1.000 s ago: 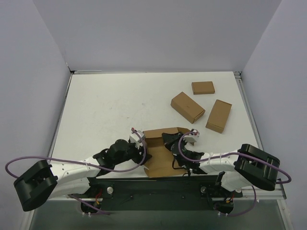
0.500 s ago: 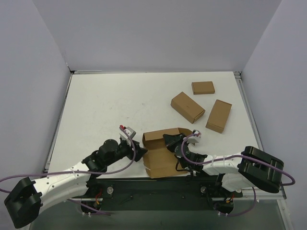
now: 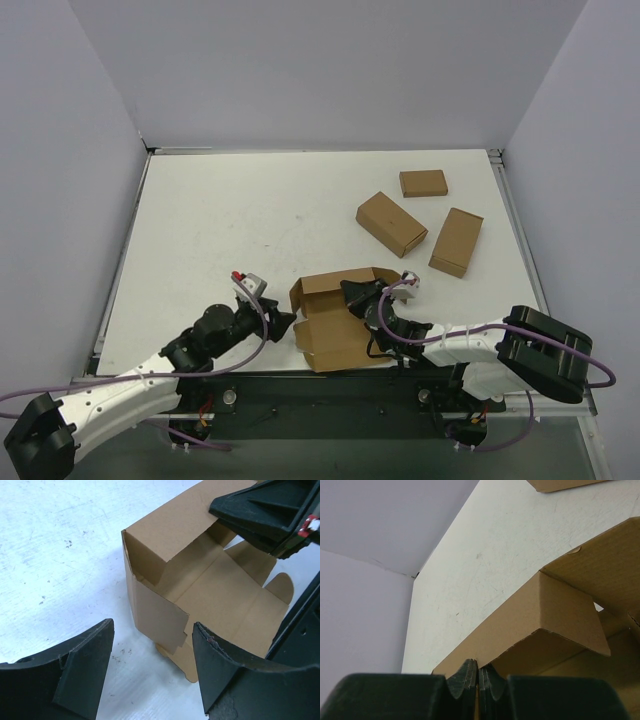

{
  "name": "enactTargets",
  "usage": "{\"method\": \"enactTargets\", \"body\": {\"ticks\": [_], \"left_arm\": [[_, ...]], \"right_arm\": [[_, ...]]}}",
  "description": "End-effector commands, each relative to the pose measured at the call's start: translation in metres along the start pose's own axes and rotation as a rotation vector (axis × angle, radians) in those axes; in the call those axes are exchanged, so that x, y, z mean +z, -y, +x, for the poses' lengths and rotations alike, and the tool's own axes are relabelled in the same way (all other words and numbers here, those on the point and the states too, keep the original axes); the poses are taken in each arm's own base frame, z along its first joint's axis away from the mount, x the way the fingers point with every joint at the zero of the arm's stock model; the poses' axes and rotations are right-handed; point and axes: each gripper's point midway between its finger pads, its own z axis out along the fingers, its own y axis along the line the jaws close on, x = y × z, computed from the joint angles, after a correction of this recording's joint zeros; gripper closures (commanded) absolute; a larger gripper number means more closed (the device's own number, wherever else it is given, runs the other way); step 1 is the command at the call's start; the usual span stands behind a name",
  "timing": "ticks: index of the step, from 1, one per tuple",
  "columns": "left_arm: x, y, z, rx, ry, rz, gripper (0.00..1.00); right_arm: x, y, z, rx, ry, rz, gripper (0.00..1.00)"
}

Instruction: Fold the paper box

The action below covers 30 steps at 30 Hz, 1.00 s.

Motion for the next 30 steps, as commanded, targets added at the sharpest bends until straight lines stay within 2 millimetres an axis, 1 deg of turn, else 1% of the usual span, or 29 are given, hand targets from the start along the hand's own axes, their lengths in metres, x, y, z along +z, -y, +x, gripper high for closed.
{"method": "enactTargets", "body": {"ticks": [1,4,8,10,12,13,14,15,16,18,19,20,21,22,23,24,25,27,28,30], "left_arm": [[-0.003,0.018,-0.031,-0.033,0.119,0.089,0.26],[-0.005,0.015,-0.034,-0.038,0.129,0.077,0.25],[-0.005,0.004,-0.038,-0.073,0.152,0.039,0.21],[-0.005,-0.006,-0.039,-0.113,0.163,-0.008,0.21],[-0.006,-0.023,-0.042,-0.154,0.184,-0.105,0.21],[-0.007,-0.033,-0.036,-0.163,0.165,-0.157,0.21],[-0.009,-0.041,-0.038,-0.170,0.176,-0.207,0.21],[-0.010,-0.045,-0.038,-0.174,0.172,-0.228,0.21],[-0.010,-0.048,-0.032,-0.174,0.152,-0.249,0.21],[-0.012,-0.056,-0.032,-0.192,0.148,-0.298,0.21],[-0.011,-0.059,-0.025,-0.189,0.117,-0.320,0.21],[-0.011,-0.060,-0.023,-0.181,0.104,-0.326,0.21],[-0.010,-0.060,-0.026,-0.172,0.096,-0.327,0.21],[-0.007,-0.060,-0.018,-0.165,0.058,-0.333,0.21],[-0.005,-0.057,-0.017,-0.155,0.043,-0.317,0.21],[-0.001,-0.050,-0.018,-0.133,0.022,-0.275,0.22],[0.003,-0.049,-0.013,-0.126,-0.006,-0.270,0.22],[0.008,-0.043,-0.010,-0.087,-0.039,-0.235,0.22],[0.014,-0.037,-0.007,-0.081,-0.061,-0.197,0.22],[0.018,-0.031,-0.005,-0.068,-0.072,-0.156,0.23]], "right_arm": [[-0.003,0.009,0.000,-0.066,0.004,0.019,1.00],[-0.003,0.008,0.000,-0.067,-0.001,0.017,1.00],[-0.003,0.009,0.001,-0.068,-0.001,0.018,1.00],[-0.003,0.008,0.001,-0.067,-0.003,0.016,1.00],[-0.003,0.008,0.001,-0.067,-0.004,0.016,1.00],[-0.003,0.008,0.001,-0.067,-0.004,0.016,1.00],[-0.003,0.007,0.002,-0.068,-0.007,0.015,1.00],[-0.003,0.008,0.002,-0.069,-0.007,0.015,1.00],[-0.003,0.008,0.001,-0.067,-0.005,0.016,1.00],[-0.003,0.007,0.002,-0.065,-0.006,0.013,1.00],[-0.002,0.006,0.001,-0.065,-0.004,0.014,1.00],[-0.002,0.007,0.002,-0.067,-0.008,0.014,1.00],[-0.002,0.005,0.002,-0.065,-0.007,0.012,1.00],[-0.002,0.007,0.003,-0.068,-0.010,0.014,1.00],[-0.002,0.006,0.003,-0.068,-0.010,0.012,1.00],[-0.002,0.006,0.003,-0.067,-0.011,0.013,1.00],[-0.002,0.005,0.003,-0.066,-0.010,0.012,1.00],[-0.002,0.005,0.003,-0.067,-0.010,0.011,1.00],[-0.002,0.005,0.003,-0.069,-0.010,0.012,1.00],[-0.001,0.006,0.003,-0.072,-0.011,0.014,1.00]]}}
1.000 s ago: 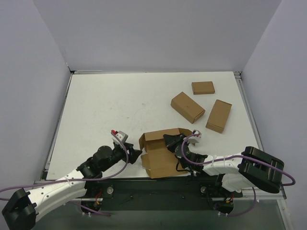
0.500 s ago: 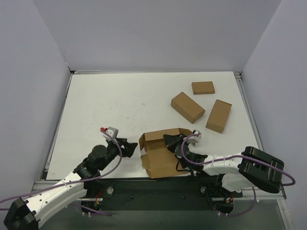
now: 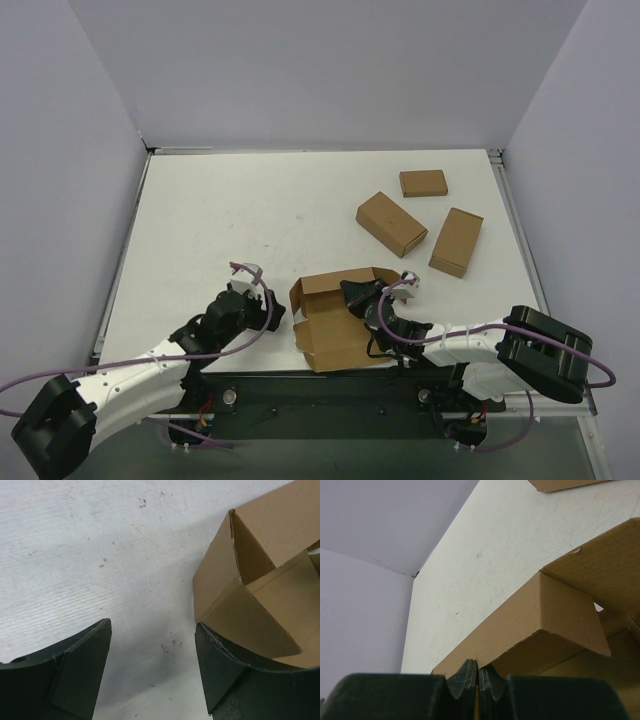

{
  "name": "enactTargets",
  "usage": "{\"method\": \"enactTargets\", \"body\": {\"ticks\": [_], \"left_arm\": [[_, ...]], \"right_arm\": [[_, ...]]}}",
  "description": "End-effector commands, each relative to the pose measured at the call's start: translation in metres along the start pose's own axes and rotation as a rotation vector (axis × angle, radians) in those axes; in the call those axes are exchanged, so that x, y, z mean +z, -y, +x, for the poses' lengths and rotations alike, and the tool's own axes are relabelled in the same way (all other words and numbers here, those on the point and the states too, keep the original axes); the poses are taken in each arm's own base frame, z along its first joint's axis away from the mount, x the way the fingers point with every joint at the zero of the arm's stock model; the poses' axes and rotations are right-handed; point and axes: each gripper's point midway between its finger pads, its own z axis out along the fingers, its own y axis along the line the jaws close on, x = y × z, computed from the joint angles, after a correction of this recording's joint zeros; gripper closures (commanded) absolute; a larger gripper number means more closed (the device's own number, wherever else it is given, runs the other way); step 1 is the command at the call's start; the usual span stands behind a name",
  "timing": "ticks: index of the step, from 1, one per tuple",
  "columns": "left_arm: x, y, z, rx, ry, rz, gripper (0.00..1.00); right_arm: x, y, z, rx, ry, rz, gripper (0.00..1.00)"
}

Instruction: Fold the paper box

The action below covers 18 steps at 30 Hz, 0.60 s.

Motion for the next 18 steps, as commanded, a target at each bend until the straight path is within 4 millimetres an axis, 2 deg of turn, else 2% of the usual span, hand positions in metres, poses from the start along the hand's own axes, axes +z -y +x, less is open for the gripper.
{"method": "enactTargets", "body": {"ticks": [1,8,18], "left_arm": [[0.007,0.040,-0.023,0.048,0.037,0.177,0.24],[0.014,0.059,-0.028,0.116,0.063,0.262,0.28],[0.023,0.084,-0.010,0.244,0.007,0.345,0.31]], "right_arm": [[-0.002,0.005,0.003,-0.063,-0.008,0.012,1.00],[-0.001,0.004,0.002,-0.071,-0.007,0.015,1.00],[-0.001,0.003,0.003,-0.078,-0.010,0.018,1.00]]}}
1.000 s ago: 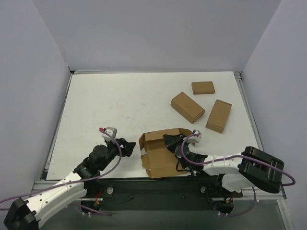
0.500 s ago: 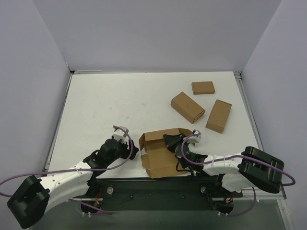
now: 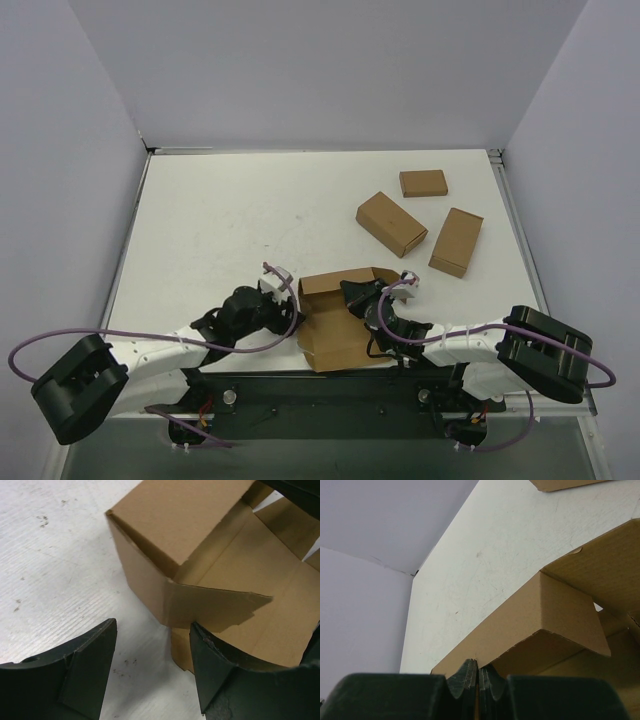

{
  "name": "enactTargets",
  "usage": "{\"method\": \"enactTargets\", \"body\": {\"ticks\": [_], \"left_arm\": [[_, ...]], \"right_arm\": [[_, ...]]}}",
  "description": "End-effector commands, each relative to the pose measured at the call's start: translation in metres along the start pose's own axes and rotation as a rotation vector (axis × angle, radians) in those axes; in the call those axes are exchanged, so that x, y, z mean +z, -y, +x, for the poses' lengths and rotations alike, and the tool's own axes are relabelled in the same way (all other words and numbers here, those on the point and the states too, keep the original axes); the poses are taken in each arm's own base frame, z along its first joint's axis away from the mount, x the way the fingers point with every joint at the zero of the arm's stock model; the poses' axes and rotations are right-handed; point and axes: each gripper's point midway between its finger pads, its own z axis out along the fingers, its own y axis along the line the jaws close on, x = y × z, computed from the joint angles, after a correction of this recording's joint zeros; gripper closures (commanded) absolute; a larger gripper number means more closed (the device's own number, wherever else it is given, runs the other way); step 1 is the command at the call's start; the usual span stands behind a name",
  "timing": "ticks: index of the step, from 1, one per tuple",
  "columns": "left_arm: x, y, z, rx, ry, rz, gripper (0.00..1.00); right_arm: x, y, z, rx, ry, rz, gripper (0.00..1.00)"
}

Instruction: Fold the paper box

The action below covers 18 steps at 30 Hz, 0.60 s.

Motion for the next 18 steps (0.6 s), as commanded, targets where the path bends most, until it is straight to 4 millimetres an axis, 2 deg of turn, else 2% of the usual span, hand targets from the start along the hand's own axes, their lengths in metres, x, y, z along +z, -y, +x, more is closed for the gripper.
{"method": "enactTargets", "body": {"ticks": [1,11,18], "left_arm": [[0.009,0.024,-0.037,0.080,0.102,0.066,0.30],[0.017,0.020,-0.047,0.084,0.160,0.007,0.29],[0.023,0.020,-0.042,0.123,0.138,0.001,0.32]], "right_arm": [[-0.001,0.002,0.002,-0.069,-0.007,0.018,1.00],[-0.002,-0.001,0.001,-0.066,-0.010,0.033,1.00],[-0.005,-0.006,-0.003,-0.050,-0.009,0.042,1.00]]}}
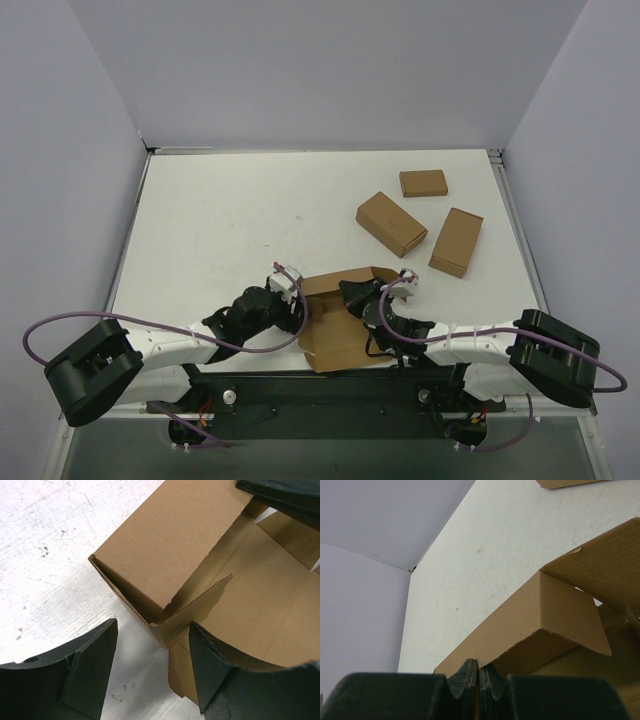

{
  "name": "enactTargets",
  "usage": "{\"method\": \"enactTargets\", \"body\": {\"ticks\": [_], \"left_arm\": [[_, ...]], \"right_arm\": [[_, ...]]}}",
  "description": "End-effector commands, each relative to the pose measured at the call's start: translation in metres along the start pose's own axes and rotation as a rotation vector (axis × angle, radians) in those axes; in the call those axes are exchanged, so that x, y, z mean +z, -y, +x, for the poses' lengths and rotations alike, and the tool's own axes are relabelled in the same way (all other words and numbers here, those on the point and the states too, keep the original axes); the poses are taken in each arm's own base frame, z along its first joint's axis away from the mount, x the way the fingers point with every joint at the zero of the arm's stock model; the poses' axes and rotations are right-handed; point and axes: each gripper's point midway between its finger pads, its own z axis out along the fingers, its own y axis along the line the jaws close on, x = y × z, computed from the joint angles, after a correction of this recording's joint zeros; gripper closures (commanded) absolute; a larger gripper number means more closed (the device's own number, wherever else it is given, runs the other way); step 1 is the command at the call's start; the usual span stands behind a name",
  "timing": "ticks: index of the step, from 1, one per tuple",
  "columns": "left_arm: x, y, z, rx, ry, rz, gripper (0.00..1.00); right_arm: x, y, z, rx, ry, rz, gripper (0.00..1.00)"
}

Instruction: Fold the paper box

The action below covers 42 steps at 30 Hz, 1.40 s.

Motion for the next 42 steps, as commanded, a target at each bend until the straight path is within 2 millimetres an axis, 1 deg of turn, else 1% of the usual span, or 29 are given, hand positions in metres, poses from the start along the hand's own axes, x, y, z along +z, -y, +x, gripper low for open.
{"method": "enactTargets", "body": {"ticks": [1,4,6,9,10,12,13,15,17,21,27,29,30,31,33,34,36,37,39,41,42], "left_arm": [[0.008,0.007,-0.028,0.032,0.086,0.007,0.32],[0.011,0.007,-0.025,0.044,0.076,0.000,0.34],[0.014,0.006,-0.025,0.054,0.073,-0.012,0.37],[0.017,0.008,-0.021,0.077,0.054,-0.022,0.40],[0.019,0.008,-0.023,0.083,0.054,-0.030,0.42],[0.022,0.008,-0.018,0.100,0.033,-0.043,0.45],[0.024,0.007,-0.020,0.106,0.035,-0.058,0.48],[0.025,0.007,-0.015,0.120,0.015,-0.072,0.51],[0.026,0.005,-0.014,0.124,0.010,-0.091,0.53],[0.027,0.003,-0.012,0.132,0.000,-0.107,0.57],[0.029,0.002,-0.013,0.137,-0.010,-0.126,0.58],[0.030,0.002,-0.014,0.135,-0.008,-0.138,0.60],[0.031,-0.002,-0.017,0.132,-0.002,-0.167,0.62],[0.032,-0.002,-0.018,0.122,-0.001,-0.179,0.68],[0.032,-0.009,-0.016,0.112,-0.008,-0.227,0.71],[0.033,-0.013,-0.019,0.099,0.001,-0.260,0.72],[0.034,-0.016,-0.017,0.098,-0.007,-0.289,0.72],[0.035,-0.017,-0.020,0.096,0.002,-0.306,0.72],[0.037,-0.017,-0.015,0.110,-0.013,-0.312,0.73],[0.039,-0.015,-0.014,0.132,-0.013,-0.318,0.75],[0.041,-0.013,-0.007,0.150,-0.031,-0.320,0.77]], "right_arm": [[-0.003,0.001,-0.003,-0.040,0.005,0.034,1.00],[-0.003,0.000,-0.003,-0.043,-0.001,0.044,1.00],[-0.004,0.000,-0.003,-0.039,-0.006,0.051,1.00],[-0.005,0.000,-0.002,-0.026,-0.016,0.061,1.00],[-0.005,-0.005,-0.003,-0.019,-0.017,0.059,1.00],[-0.006,-0.005,-0.004,-0.025,-0.020,0.069,1.00],[-0.006,-0.007,-0.004,-0.023,-0.022,0.066,1.00],[-0.007,-0.008,-0.006,-0.023,-0.021,0.069,1.00],[-0.007,-0.008,-0.007,-0.019,-0.019,0.073,1.00],[-0.008,-0.007,-0.008,-0.025,-0.019,0.084,1.00],[-0.010,-0.012,-0.009,-0.024,-0.022,0.080,1.00],[-0.010,-0.011,-0.009,-0.025,-0.023,0.083,1.00],[-0.010,-0.011,-0.007,-0.023,-0.023,0.086,1.00],[-0.010,-0.009,-0.006,-0.022,-0.022,0.088,1.00],[-0.011,-0.010,-0.003,-0.013,-0.021,0.083,1.00],[-0.011,-0.010,-0.002,-0.013,-0.020,0.082,1.00],[-0.010,-0.012,0.001,-0.003,-0.024,0.078,1.00],[-0.011,-0.012,0.003,-0.003,-0.025,0.078,1.00],[-0.011,-0.015,0.006,0.000,-0.026,0.077,1.00],[-0.011,-0.013,0.009,0.002,-0.029,0.082,1.00],[-0.011,-0.011,0.010,0.004,-0.030,0.086,1.00]]}}
